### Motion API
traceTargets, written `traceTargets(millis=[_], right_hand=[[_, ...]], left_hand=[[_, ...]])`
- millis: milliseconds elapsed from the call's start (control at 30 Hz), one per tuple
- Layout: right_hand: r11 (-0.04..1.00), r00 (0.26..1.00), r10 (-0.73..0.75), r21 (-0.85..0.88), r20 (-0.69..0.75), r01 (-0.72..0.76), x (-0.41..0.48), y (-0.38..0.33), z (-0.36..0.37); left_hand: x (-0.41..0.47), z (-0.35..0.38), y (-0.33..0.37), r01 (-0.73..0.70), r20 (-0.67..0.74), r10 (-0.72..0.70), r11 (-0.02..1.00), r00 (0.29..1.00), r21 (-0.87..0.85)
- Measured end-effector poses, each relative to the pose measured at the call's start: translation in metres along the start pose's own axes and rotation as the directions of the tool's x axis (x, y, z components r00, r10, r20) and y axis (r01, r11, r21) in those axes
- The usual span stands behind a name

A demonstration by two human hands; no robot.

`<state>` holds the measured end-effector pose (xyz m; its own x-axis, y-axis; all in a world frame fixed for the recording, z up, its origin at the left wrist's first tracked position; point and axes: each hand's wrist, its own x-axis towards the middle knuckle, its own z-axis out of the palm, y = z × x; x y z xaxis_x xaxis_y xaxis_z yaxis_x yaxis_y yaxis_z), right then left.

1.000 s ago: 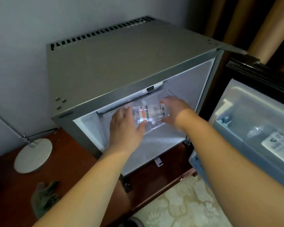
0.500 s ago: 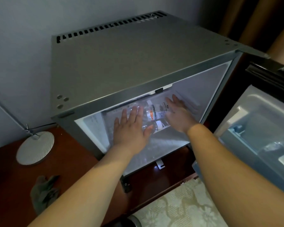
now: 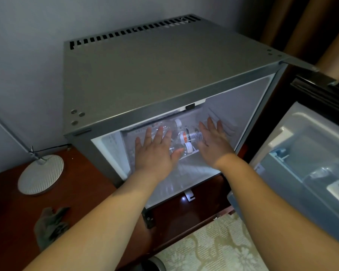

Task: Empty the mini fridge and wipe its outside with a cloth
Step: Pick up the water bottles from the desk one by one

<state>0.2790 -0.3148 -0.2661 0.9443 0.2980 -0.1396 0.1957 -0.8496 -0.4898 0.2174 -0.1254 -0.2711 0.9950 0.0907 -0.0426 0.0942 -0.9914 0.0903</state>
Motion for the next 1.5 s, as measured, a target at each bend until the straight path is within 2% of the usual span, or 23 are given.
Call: traceTargets(millis=[200, 333, 433, 533, 667, 767, 900, 1033, 1167, 1233, 1333, 1500], right_hand=[[0.997, 0.993, -0.064, -0.046, 0.098, 0.069, -0.029, -0.003, 0.003], [0.996, 0.989, -0.086, -0.018, 0.118, 0.089, -0.048, -0.005, 0.0], [0.996, 0.992, -0.073, -0.037, 0.1, 0.078, -0.065, -0.013, -0.012], [0.991, 0.997, -0.068, -0.115, 0.044, 0.072, -0.09, -0.027, -0.033], [0.97, 0.996, -0.08, -0.234, -0.043, 0.068, -0.144, -0.052, -0.069], [0.931, 0.986, -0.061, -0.364, -0.158, -0.001, -0.194, -0.071, -0.099], [0.863, 0.939, 0.015, -0.469, -0.344, -0.186, -0.254, -0.078, -0.134], [0.752, 0.866, 0.259, -0.474, -0.429, -0.459, -0.294, -0.057, -0.162], [0.656, 0.775, 0.459, -0.422, -0.434, -0.625, -0.322, -0.027, -0.19], [0.684, 0.755, 0.535, -0.331, -0.379, -0.65, -0.333, -0.014, -0.201], [0.767, 0.799, 0.505, -0.256, -0.325, -0.589, -0.34, -0.004, -0.214], [0.865, 0.911, 0.335, -0.304, -0.24, -0.398, -0.347, 0.0, -0.23]], left_hand=[[-0.015, 0.003, 0.003, 0.002, -0.106, 0.002, 0.999, 0.994, 0.043], [-0.028, 0.004, -0.003, -0.016, -0.078, 0.022, 0.998, 0.997, 0.067], [-0.041, -0.001, -0.005, -0.086, -0.05, 0.087, 0.996, 0.995, 0.03], [-0.054, -0.015, -0.006, -0.218, -0.068, 0.214, 0.974, 0.974, -0.059], [-0.077, -0.05, -0.009, -0.44, -0.132, 0.426, 0.892, 0.895, -0.102], [-0.094, -0.08, -0.015, -0.597, -0.209, 0.575, 0.8, 0.791, -0.06], [-0.106, -0.114, -0.007, -0.729, -0.355, 0.661, 0.677, 0.661, -0.099], [-0.129, -0.138, 0.026, -0.782, -0.365, 0.711, 0.616, 0.601, -0.089], [-0.156, -0.152, 0.054, -0.787, -0.35, 0.721, 0.611, 0.598, -0.083], [-0.166, -0.154, 0.068, -0.776, -0.338, 0.715, 0.626, 0.612, -0.082], [-0.181, -0.158, 0.093, -0.743, -0.349, 0.672, 0.658, 0.653, -0.122], [-0.212, -0.161, 0.125, -0.715, -0.397, 0.615, 0.675, 0.681, -0.18]])
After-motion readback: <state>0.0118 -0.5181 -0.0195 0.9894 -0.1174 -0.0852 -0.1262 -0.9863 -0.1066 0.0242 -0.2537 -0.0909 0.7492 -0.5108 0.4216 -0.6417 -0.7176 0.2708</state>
